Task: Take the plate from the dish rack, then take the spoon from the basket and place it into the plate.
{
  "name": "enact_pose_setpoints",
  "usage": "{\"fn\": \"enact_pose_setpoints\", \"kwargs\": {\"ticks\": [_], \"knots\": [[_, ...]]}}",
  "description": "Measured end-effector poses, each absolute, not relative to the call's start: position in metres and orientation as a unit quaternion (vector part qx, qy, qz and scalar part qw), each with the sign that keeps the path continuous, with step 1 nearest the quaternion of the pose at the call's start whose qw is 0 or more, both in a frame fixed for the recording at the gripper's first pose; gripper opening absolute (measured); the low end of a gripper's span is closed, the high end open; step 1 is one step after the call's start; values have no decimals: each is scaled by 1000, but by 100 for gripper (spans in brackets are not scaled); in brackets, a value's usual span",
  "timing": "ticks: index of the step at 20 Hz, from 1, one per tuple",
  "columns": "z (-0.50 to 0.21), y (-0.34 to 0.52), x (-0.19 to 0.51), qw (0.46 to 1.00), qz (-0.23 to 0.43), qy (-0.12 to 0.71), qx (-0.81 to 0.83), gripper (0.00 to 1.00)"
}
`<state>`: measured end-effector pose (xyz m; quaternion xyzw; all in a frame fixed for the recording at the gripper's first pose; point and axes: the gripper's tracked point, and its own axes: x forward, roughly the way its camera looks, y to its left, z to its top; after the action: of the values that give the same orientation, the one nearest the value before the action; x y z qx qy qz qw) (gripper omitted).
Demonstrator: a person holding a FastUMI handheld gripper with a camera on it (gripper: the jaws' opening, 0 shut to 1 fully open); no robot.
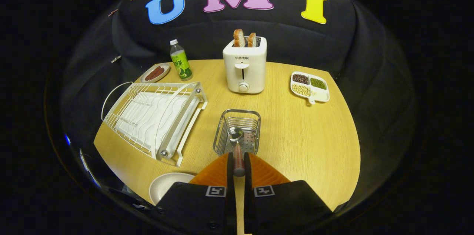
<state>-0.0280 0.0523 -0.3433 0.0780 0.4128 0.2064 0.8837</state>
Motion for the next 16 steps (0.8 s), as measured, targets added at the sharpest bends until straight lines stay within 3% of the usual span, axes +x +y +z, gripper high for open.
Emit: {"fn": "enact_pose_setpoints", "kwargs": {"ticks": [7,16], "knots": [[-305,18,-31,901,187,381,93,12],[-203,6,-69,915,223,309,133,12]]}}
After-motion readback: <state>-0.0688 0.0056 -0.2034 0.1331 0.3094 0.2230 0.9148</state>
